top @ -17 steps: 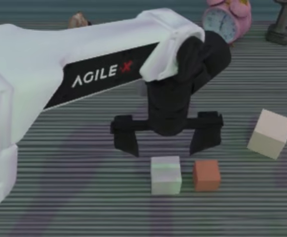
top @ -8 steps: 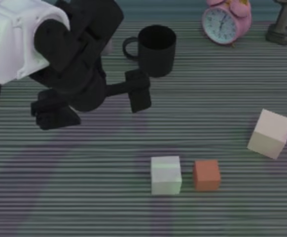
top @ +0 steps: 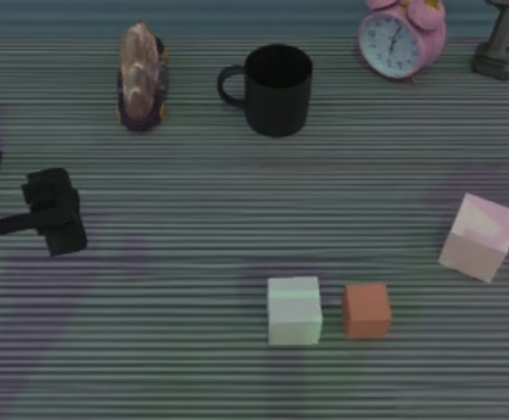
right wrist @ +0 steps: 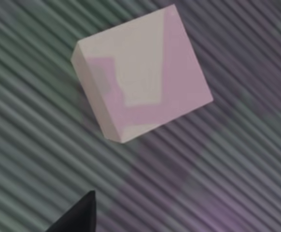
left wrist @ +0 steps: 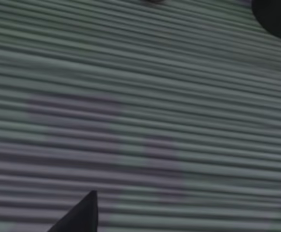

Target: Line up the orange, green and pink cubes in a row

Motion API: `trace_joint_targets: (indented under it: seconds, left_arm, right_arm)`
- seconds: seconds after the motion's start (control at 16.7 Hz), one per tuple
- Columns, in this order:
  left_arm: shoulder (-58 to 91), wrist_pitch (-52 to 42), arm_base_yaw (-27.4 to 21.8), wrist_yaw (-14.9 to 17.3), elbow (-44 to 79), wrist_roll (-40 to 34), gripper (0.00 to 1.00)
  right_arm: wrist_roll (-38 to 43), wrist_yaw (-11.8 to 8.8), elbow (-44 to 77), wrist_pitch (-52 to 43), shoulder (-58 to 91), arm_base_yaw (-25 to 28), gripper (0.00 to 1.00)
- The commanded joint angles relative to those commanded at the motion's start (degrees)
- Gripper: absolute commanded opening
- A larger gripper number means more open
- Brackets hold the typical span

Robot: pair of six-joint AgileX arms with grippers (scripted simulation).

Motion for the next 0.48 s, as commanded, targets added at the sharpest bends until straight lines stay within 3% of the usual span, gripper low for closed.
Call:
trace_joint_targets:
  seconds: [0.48]
  left_arm:
    - [-39.0,21.7,14.2,0.7,-30.1,17.7,1.0]
  right_arm:
    - [-14.0,0.0,25.2,-17.9,31.4,3.5,1.0]
